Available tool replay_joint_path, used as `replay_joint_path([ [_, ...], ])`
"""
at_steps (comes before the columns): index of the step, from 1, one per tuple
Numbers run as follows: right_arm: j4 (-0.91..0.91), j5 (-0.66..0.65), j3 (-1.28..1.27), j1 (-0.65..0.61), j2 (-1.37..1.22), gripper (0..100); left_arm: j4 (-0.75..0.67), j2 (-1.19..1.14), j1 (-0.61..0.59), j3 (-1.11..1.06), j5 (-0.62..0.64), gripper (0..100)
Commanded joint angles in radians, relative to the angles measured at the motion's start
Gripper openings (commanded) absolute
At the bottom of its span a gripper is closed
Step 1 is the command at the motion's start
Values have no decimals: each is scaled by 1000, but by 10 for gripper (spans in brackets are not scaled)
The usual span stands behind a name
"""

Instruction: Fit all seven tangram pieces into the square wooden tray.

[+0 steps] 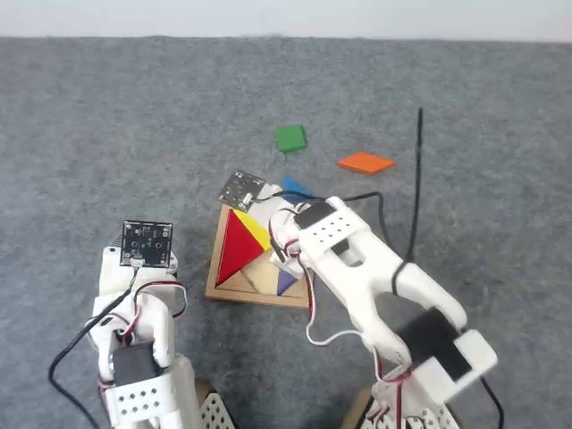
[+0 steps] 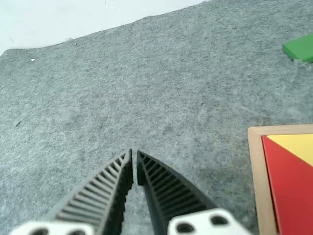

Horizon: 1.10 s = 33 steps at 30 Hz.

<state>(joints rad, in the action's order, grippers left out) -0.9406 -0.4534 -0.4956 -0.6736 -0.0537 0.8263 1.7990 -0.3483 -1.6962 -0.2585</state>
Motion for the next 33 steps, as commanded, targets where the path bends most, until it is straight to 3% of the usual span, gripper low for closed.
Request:
replay_joint_path([
  [1, -97, 14, 80, 15, -1, 27, 5, 20, -3, 13, -12, 15],
  [12, -213, 95, 101, 4, -1, 27, 5, 20, -3, 13, -12, 15],
  [21, -222, 94, 97, -51, -2, 27, 5, 20, -3, 13, -12, 15],
  [28, -343, 92, 173, -38, 73, 27, 5, 20, -3, 13, -12, 15],
  [33, -275, 101, 215, -36, 105, 30, 5, 20, -3, 13, -12, 15],
])
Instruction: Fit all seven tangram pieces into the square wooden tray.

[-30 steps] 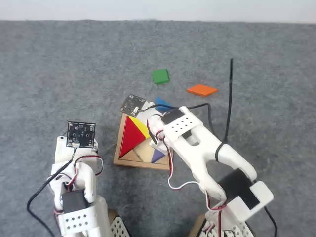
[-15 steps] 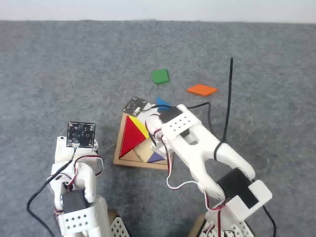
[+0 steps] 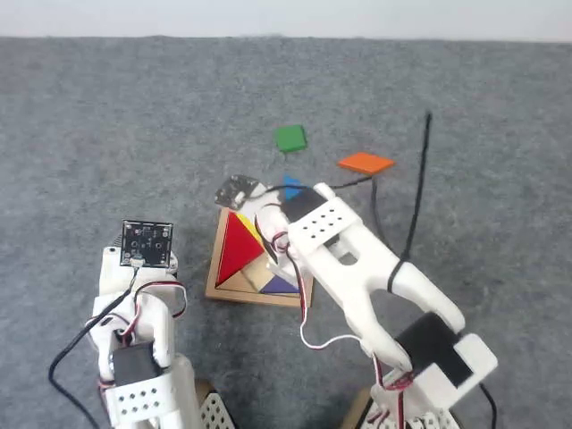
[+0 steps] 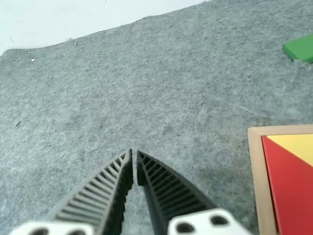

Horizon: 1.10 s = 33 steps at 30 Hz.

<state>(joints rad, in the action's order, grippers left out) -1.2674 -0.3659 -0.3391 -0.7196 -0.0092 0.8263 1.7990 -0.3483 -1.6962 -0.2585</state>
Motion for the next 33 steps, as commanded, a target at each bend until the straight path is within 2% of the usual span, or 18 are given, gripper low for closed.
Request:
replay_joint_path([
  [1, 93, 14, 49, 7, 44, 30, 5, 20, -3, 13, -12, 15],
  [4, 217, 14, 8, -2, -36, 27, 5, 20, -3, 13, -12, 15],
  [7, 257, 12, -2, -4, -101, 27, 5, 20, -3, 13, -12, 15],
  [18, 134, 2, -11, 1, -119, 27, 5, 20, -3, 13, -12, 15],
  [22, 105, -58, -11, -7, -117, 27, 5, 20, -3, 13, -12, 15],
  [26, 97, -60, 26, -7, -96, 26, 5, 20, -3, 13, -12, 15],
  [29, 156, -55, 54, -7, -74, 26, 5, 20, -3, 13, -12, 15],
  [33, 321, 71, 0, -7, -114, 28, 5, 20, -3, 13, -12, 15],
])
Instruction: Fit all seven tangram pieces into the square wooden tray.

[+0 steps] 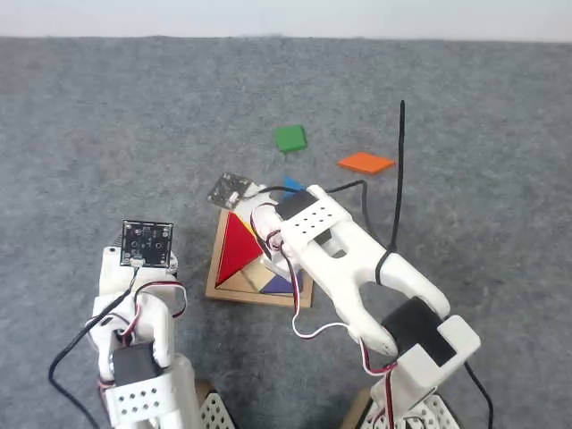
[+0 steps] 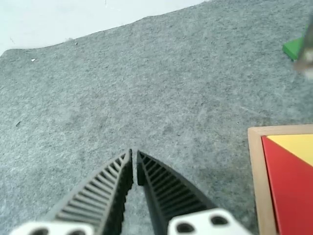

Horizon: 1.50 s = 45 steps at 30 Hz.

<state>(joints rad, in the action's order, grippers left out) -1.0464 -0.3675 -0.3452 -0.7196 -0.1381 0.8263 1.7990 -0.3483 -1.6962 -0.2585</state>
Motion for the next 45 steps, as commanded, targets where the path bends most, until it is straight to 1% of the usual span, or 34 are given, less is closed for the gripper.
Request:
replay_joint_path([
  [1, 120, 86, -3, -7, -2, 28, 5, 20, -3, 13, -12, 15],
  [3, 111, 61, -8, -5, -28, 27, 5, 20, -3, 13, -12, 15],
  [6, 38, 26, -8, -7, -42, 27, 5, 20, -3, 13, -12, 15],
  [11, -48, 12, -3, -2, -41, 27, 5, 20, -3, 13, -12, 15],
  [16, -84, 6, 44, 12, 39, 27, 5, 20, -3, 13, -12, 15],
  [19, -117, 12, 84, 61, 142, 31, 5, 20, -3, 13, -12, 15],
  [22, -94, 26, 107, 117, 213, 32, 5, 20, -3, 13, -12, 15],
  [24, -58, 86, 132, 139, 211, 42, 5, 20, -3, 13, -12, 15],
  [25, -36, 115, 149, 142, 199, 62, 5, 20, -3, 13, -12, 15],
  [30, 45, 207, 310, 145, 35, 188, 5, 20, -3, 13, -12, 15],
  [34, 145, 437, 506, 162, -191, 235, 5, 20, -3, 13, -12, 15],
  [37, 203, 546, 690, 193, -381, 270, 5, 20, -3, 13, -12, 15],
  [41, 199, 568, 993, 214, -641, 322, 5, 20, -3, 13, -12, 15],
  [45, 104, 562, 1338, 216, -881, 330, 5, 20, -3, 13, -12, 15],
])
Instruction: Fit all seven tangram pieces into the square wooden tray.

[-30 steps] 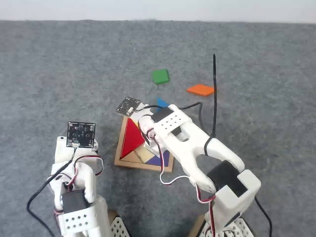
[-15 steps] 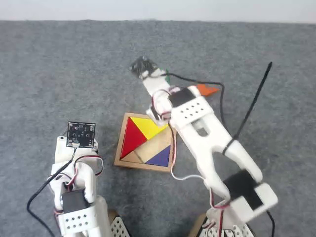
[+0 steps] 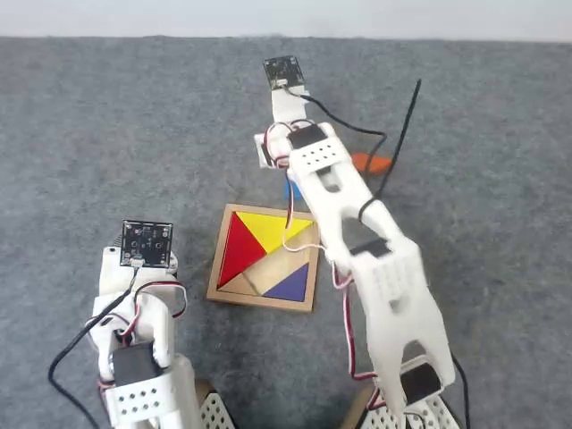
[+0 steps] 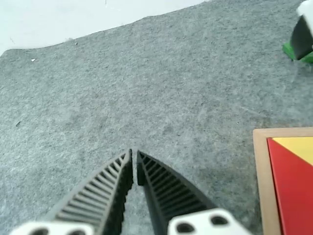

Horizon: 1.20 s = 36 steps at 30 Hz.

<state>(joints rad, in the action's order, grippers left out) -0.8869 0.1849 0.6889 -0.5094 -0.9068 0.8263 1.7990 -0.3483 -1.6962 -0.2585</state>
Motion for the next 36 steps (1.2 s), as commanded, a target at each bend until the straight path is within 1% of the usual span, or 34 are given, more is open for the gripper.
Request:
replay_joint_path([
  [1, -84, -5, 397, 5, -168, 330, 5, 20, -3, 13, -12, 15],
  [5, -186, -44, 723, 8, -369, 329, 5, 20, -3, 13, -12, 15],
  [7, -222, -49, 838, 18, -441, 329, 5, 20, -3, 13, -12, 15],
  [9, -236, -46, 893, 36, -479, 328, 5, 20, -3, 13, -12, 15],
  [11, -249, -49, 891, 53, -484, 325, 5, 20, -3, 13, -12, 15],
  [14, -251, -52, 841, 77, -484, 273, 5, 20, -3, 13, -12, 15],
  [16, -255, -95, 818, 82, -484, 254, 5, 20, -3, 13, -12, 15],
  [19, -282, -164, 798, 61, -484, 256, 5, 20, -3, 13, -12, 15],
  [22, -320, -193, 806, 31, -484, 255, 5, 20, -3, 13, -12, 15],
  [28, -392, -193, 806, -1, -446, 255, 5, 20, -3, 13, -12, 15],
  [34, -449, -195, 806, 18, -450, 254, 5, 20, -3, 13, -12, 15],
  [36, -443, -193, 813, 19, -450, 227, 5, 20, -3, 13, -12, 15],
])
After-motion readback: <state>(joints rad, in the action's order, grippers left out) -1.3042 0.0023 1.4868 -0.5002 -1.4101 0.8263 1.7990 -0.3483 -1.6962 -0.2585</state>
